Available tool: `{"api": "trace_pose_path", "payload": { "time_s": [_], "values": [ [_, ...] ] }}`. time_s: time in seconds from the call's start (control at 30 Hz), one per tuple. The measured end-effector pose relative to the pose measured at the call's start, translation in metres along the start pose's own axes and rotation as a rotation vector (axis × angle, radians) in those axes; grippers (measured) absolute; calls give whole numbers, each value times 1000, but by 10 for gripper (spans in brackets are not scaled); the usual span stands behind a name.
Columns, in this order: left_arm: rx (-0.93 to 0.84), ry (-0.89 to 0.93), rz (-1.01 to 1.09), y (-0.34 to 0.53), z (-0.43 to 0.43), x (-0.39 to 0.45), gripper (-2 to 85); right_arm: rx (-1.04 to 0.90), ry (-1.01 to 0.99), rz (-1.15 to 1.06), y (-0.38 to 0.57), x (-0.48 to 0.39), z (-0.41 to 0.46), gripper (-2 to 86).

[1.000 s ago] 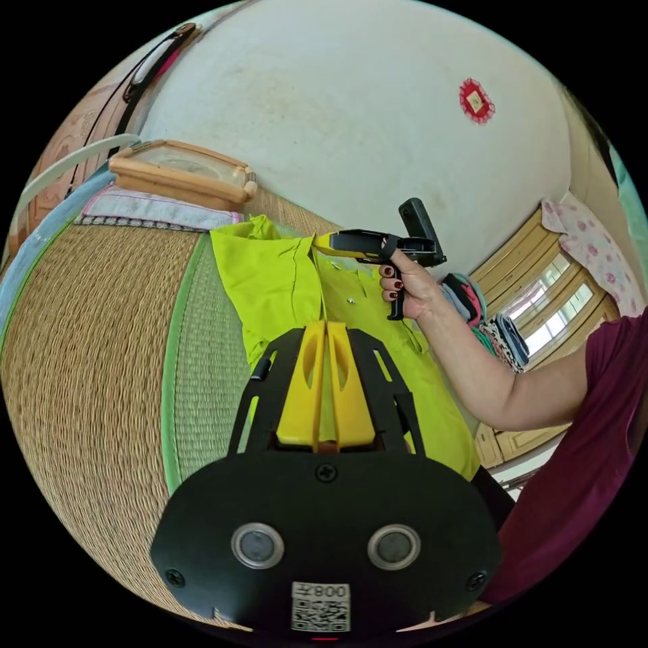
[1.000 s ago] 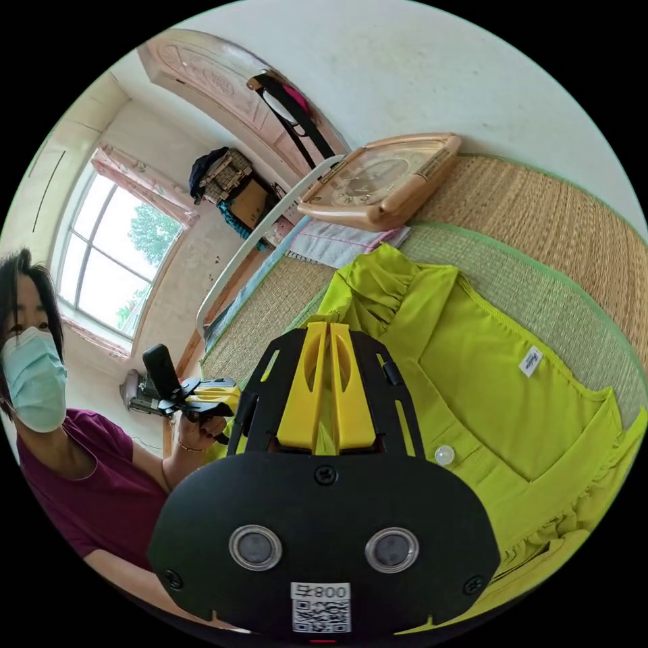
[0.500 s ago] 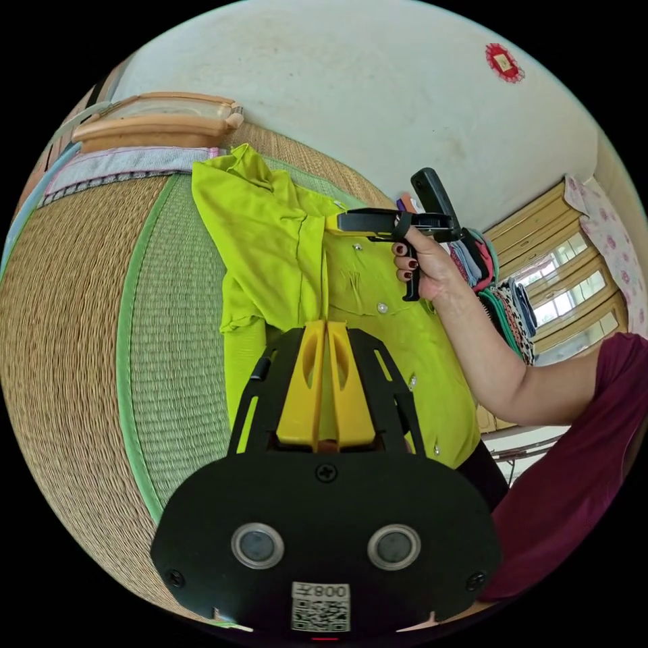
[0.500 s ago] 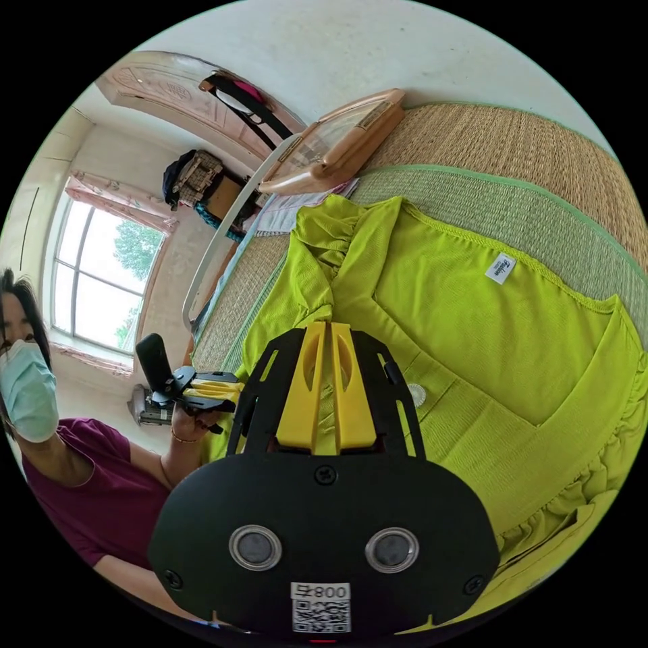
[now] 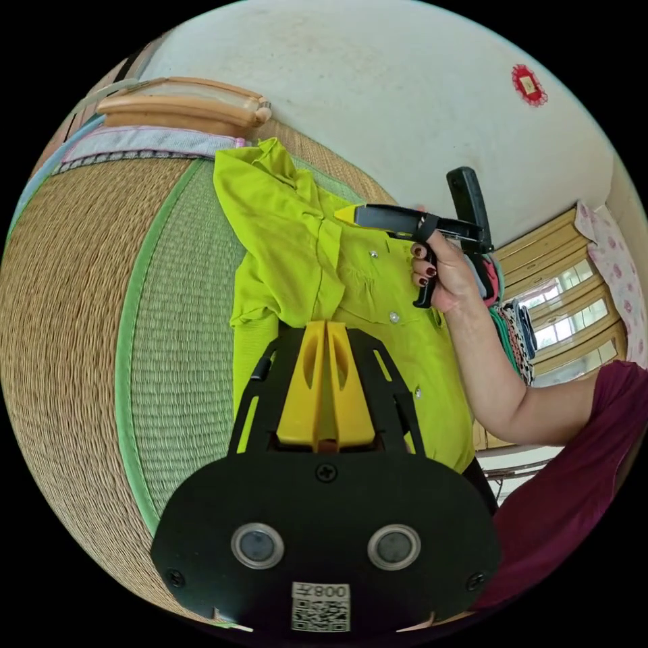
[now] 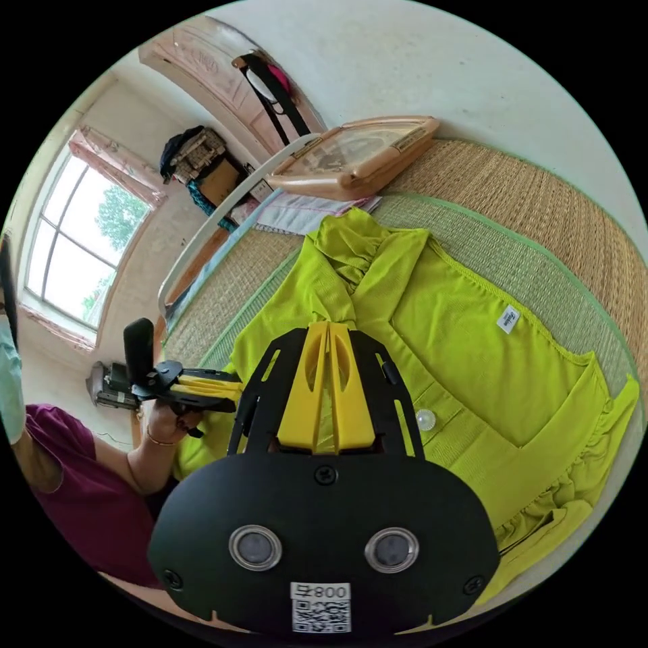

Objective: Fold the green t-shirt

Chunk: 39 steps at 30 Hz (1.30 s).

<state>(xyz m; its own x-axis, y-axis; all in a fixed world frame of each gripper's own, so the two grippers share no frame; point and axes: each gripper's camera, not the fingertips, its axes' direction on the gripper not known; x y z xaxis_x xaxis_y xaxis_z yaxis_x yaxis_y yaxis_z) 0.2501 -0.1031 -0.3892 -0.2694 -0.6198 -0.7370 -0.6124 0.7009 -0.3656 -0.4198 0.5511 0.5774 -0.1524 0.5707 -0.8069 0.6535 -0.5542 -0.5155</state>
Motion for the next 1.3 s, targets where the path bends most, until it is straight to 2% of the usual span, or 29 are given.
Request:
{"api": "trace_pose_path", "payload": {
  "time_s": [0.1, 0.23, 0.33, 0.47, 0.6, 0.77, 0.9, 1.13, 1.3],
  "values": [
    [17, -19, 18, -4, 8, 5, 3, -103, 134, -36, 4, -13, 25, 1],
    [15, -43, 22, -9, 19, 6, 2, -68, 222, -80, 20, -31, 28, 1],
    [-29, -20, 24, -15, 35, 4, 3, -63, 220, -70, 29, -33, 27, 1],
    [20, -4, 21, -17, 42, 4, 3, -53, 225, -63, 40, -35, 18, 1],
    [-38, 11, 28, -24, 63, 2, 2, -13, 225, -28, 60, -32, 7, 1],
    [13, 3, 54, -27, 71, 7, 2, 44, 186, 14, 97, -33, -6, 2],
    [16, 45, 51, -31, 85, 4, 2, 89, 219, 90, 158, -31, -35, 2],
    [37, 40, 59, -39, 106, 8, 2, 106, 446, 301, 270, -9, -102, 9],
    [42, 17, 69, -48, 125, 13, 3, 136, 573, 391, 312, 2, -125, 16]
  ]
}}
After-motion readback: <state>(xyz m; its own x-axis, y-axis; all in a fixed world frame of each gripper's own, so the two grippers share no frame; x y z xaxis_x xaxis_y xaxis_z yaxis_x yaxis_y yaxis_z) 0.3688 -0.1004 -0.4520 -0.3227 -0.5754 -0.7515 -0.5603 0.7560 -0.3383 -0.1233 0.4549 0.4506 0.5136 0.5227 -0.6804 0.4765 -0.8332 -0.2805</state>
